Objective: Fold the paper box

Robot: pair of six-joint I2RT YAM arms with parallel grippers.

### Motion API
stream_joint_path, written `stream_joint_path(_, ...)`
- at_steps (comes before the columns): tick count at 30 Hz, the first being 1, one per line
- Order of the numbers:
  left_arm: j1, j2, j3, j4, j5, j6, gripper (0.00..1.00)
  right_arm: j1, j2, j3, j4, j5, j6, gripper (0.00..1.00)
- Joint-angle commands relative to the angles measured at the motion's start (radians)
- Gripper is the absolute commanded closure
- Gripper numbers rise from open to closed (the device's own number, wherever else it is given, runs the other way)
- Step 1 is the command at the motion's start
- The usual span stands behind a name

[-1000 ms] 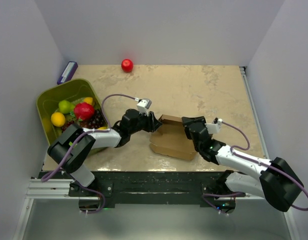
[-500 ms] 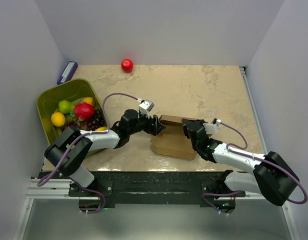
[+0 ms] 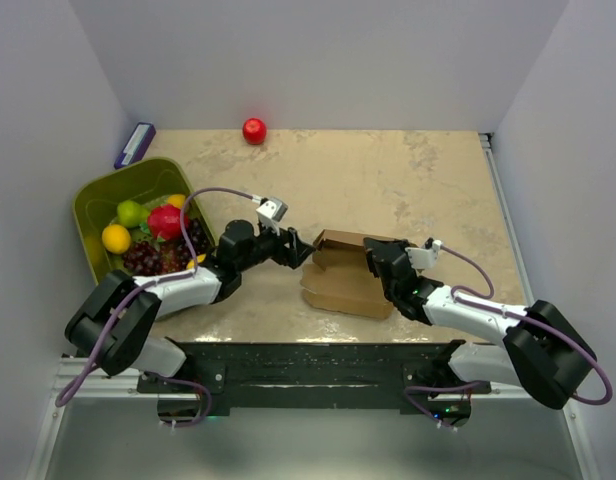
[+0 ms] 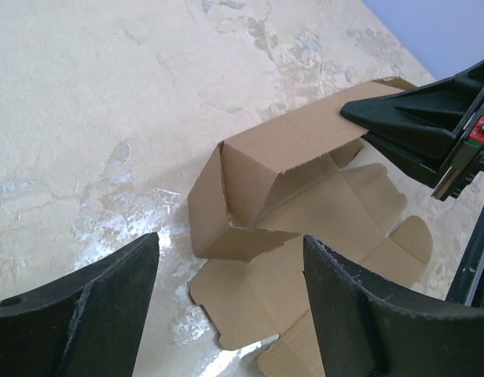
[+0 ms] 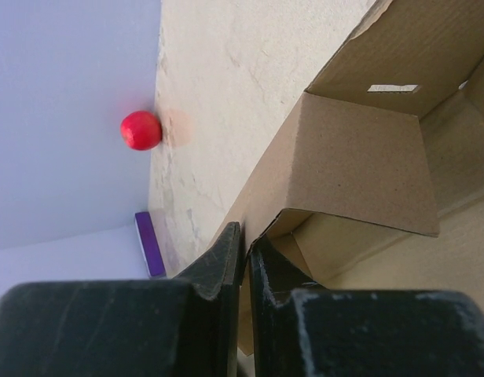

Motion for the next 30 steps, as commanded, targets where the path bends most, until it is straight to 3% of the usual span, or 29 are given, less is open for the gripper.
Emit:
stream_joint_path(1, -0.001, -0.015, 0.049, 0.044, -0.018, -0.013, 0.25, 0.000, 0.002, 0.019, -0.052, 0.060, -0.020, 0.93)
stream_joint_path(10, -0.001, 0.038, 0.105, -0.024, -0.019, 0.077, 0.30, -0.002, -0.001, 0.023, -0.059, 0.063, -0.029, 0.94)
stream_joint_path(14, -0.019, 0.075, 0.134, -0.027, -0.012, 0.070, 0.27, 0.000, -0.001, 0.023, -0.066, 0.063, -0.029, 0.94)
stream_joint_path(30, -0.074, 0.184, 0.210, -0.145, -0.233, 0.103, 0.23, 0.000, 0.001, 0.026, -0.067, 0.069, -0.038, 0.94)
